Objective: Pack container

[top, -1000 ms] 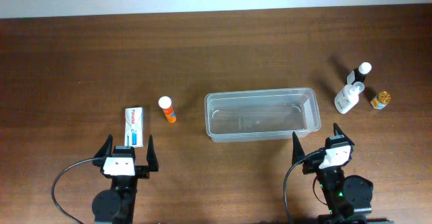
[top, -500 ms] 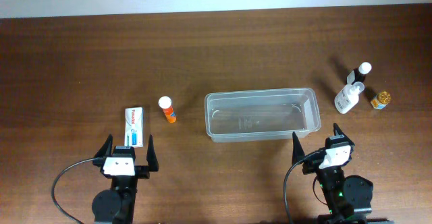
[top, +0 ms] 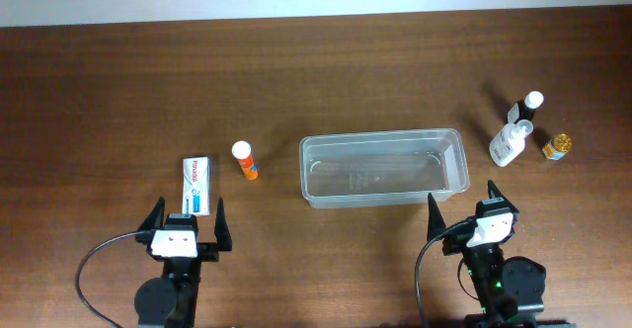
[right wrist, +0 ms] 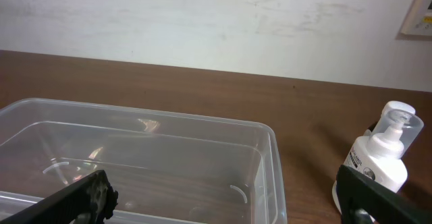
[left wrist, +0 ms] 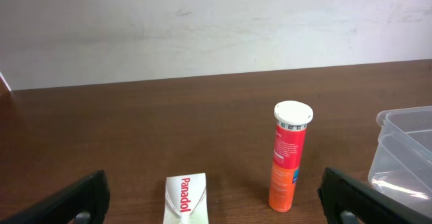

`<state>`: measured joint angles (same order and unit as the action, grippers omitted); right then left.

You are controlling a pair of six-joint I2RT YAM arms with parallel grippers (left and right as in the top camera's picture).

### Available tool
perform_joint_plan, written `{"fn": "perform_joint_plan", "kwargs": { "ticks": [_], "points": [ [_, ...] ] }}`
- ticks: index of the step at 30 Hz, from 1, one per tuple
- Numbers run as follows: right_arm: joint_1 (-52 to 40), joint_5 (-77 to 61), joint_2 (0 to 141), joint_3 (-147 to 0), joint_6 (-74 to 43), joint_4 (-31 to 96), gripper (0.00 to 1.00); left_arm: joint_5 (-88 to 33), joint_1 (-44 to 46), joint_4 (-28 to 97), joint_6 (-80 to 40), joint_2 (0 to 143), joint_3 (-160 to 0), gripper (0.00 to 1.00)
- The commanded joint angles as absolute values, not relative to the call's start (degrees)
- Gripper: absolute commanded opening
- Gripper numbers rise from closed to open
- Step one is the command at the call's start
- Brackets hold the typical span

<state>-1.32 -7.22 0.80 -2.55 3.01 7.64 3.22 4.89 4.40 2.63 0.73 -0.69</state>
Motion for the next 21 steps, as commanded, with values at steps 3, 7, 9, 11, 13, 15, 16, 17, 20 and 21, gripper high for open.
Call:
{"fn": "perform_joint_plan", "kwargs": {
  "ticks": [3, 7, 9, 11, 13, 15, 16, 17, 20, 21],
  "points": [
    [-1.87, -7.97, 0.19, -1.98, 2.96, 7.46, 0.98, 2.76, 4.6, 4.6, 3.55, 0.3, -0.54, 0.99],
    [-1.87, -7.97, 0.19, -1.98, 2.98, 7.46, 0.98, 2.76, 4.6, 4.6, 3.55, 0.3, -0.54, 0.99],
    [-1.87, -8.01, 0.19, -1.98, 2.96, 7.46, 0.98, 2.76, 4.6, 4.6, 3.55, 0.3, -0.54, 0.99],
    [-1.87, -8.6, 0.19, -1.98, 2.22, 7.49, 0.98, 2.76, 4.6, 4.6, 3.55, 0.3, -0.54, 0.99],
    [-1.87, -8.71, 0.19, -1.98, 0.27, 6.22, 0.98, 2.76, 4.6, 4.6, 3.55, 0.3, -0.54, 0.99],
    [-1.87, -10.76, 0.19, -2.15, -0.47, 3.77, 0.98, 2.76, 4.6, 4.6, 3.55, 0.3, -0.54, 1.0],
    [-1.87, -12.19, 0.19, -2.5, -0.47, 2.5, 0.98, 2.76, 4.6, 4.6, 3.55, 0.3, -0.54, 0.99],
    [-1.87, -12.97, 0.19, -3.03, -0.47, 1.67, 0.98, 2.76, 4.6, 4.6, 3.55, 0.3, -0.54, 0.99],
    [-1.87, -11.42, 0.34, -6.37, -0.43, 1.26, 0.98, 2.76, 4.6, 4.6, 3.55, 0.3, -0.54, 0.99],
    [-1.85, -9.69, 0.62, -7.79, -0.43, 1.43, 0.98, 2.76, 4.6, 4.6, 3.55, 0.3, -0.54, 0.99]
  ]
}}
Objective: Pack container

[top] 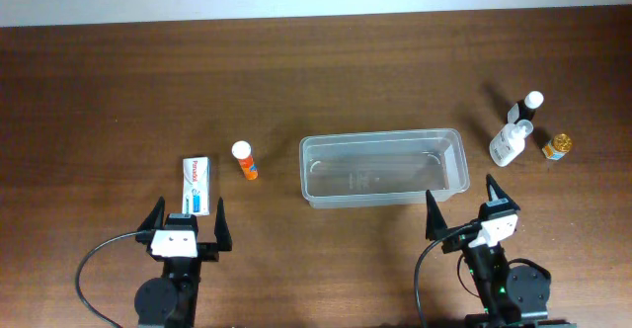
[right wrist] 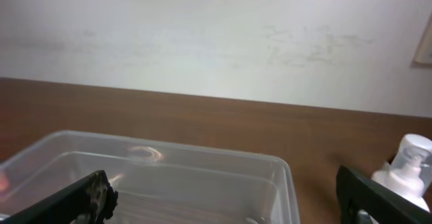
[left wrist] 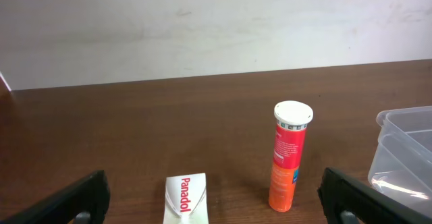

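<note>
A clear plastic container (top: 383, 167) lies mid-table, with nothing in it; its wall also shows in the right wrist view (right wrist: 169, 177). To its left stands an orange tube with a white cap (top: 245, 160) and a white Panadol box (top: 198, 184). At the right are a white pump bottle (top: 508, 142), a dark bottle with a white cap (top: 526, 107) and a small amber jar (top: 557, 147). My left gripper (top: 185, 216) is open near the box. My right gripper (top: 462, 199) is open at the container's near right corner.
The brown table runs back to a pale wall (left wrist: 202, 28). In the left wrist view the Panadol box (left wrist: 185, 197) and the orange tube (left wrist: 289, 155) sit ahead of the fingers, with the container's corner (left wrist: 405, 150) at the right.
My right gripper has shifted slightly forward and turned a little; the container sits lower in its view and the pump bottle nearer the right edge. The left arm has not moved.
</note>
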`<state>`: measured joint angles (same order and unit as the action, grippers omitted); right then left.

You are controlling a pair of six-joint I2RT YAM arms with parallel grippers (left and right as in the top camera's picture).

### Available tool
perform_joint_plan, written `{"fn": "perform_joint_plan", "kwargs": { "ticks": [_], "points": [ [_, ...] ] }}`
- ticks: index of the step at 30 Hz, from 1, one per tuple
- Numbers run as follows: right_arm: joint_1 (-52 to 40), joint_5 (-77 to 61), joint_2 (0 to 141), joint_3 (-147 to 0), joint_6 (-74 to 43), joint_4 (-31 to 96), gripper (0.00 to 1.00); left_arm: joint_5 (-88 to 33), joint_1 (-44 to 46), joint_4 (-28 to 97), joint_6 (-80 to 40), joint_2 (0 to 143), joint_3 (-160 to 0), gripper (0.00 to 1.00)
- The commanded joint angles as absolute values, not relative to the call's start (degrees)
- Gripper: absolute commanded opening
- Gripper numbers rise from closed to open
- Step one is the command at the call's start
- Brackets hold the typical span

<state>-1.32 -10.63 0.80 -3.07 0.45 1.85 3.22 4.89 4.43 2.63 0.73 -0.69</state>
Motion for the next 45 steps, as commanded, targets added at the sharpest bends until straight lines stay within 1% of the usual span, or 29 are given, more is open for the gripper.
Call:
{"fn": "perform_joint_plan", "kwargs": {
  "ticks": [1, 4, 8, 9, 10, 12, 14, 17, 20, 22, 26, 29, 30, 35, 45],
  "points": [
    [-1.85, -6.98, 1.21, -9.82, -0.43, 2.52, 0.98, 2.76, 4.6, 4.6, 3.55, 0.3, -0.54, 0.99],
    [-1.85, 1.06, 5.04, -18.09, 0.8, 8.6, 0.98, 2.76, 4.6, 4.6, 3.55, 0.3, -0.54, 0.99],
    [-1.8, 6.15, 15.35, -32.67, 5.72, 18.52, 0.99, 2.76, 4.6, 4.6, 3.55, 0.3, -0.54, 0.99],
    [-1.76, 9.37, 19.44, -37.71, 5.8, 22.55, 0.98, 2.76, 4.6, 4.6, 3.55, 0.3, -0.54, 0.99],
    [-1.28, 16.91, 27.68, -47.42, 5.76, 31.66, 0.98, 2.76, 4.6, 4.6, 3.55, 0.3, -0.54, 0.99],
    [0.47, 21.47, 36.6, -57.41, 5.58, 41.25, 0.98, 2.76, 4.6, 4.6, 3.55, 0.3, -0.54, 0.99],
    [3.05, 20.51, 45.5, -66.98, 5.56, 49.1, 0.98, 2.76, 4.6, 4.6, 3.55, 0.3, -0.54, 0.99],
    [7.66, 14.13, 58.89, -81.95, 5.61, 60.62, 0.98, 2.76, 4.6, 4.6, 3.55, 0.3, -0.54, 0.99],
    [10.41, 9.06, 69.14, -93.49, 5.58, 69.23, 0.98, 2.76, 4.6, 4.6, 3.55, 0.3, -0.54, 0.99],
    [11.03, 9.3, 74.91, -99.2, 5.61, 73.97, 0.98, 2.76, 4.6, 4.6, 3.55, 0.3, -0.54, 0.99],
    [11.33, 9.65, 82.76, -104.79, 5.91, 77.01, 0.98, 2.76, 4.6, 4.6, 3.55, 0.3, -0.54, 0.99],
    [11.33, 9.06, 86.56, -104.81, 11.4, 78.28, 0.98, 2.76, 4.6, 4.6, 3.55, 0.3, -0.54, 1.0],
    [11.33, 7.31, 88.14, -104.81, 15.27, 79.48, 0.98, 2.76, 4.6, 4.6, 3.55, 0.3, -0.54, 0.99],
    [12.67, -1.37, 93.6, -104.81, 24.08, 80.79, 0.98, 2.76, 4.6, 4.6, 3.55, 0.3, -0.54, 0.99],
    [20.38, -5.78, 104.6, -104.81, 25.85, 80.03, 0.98, 2.76, 4.6, 4.6, 3.55, 0.3, -0.54, 1.0]
  ]
}}
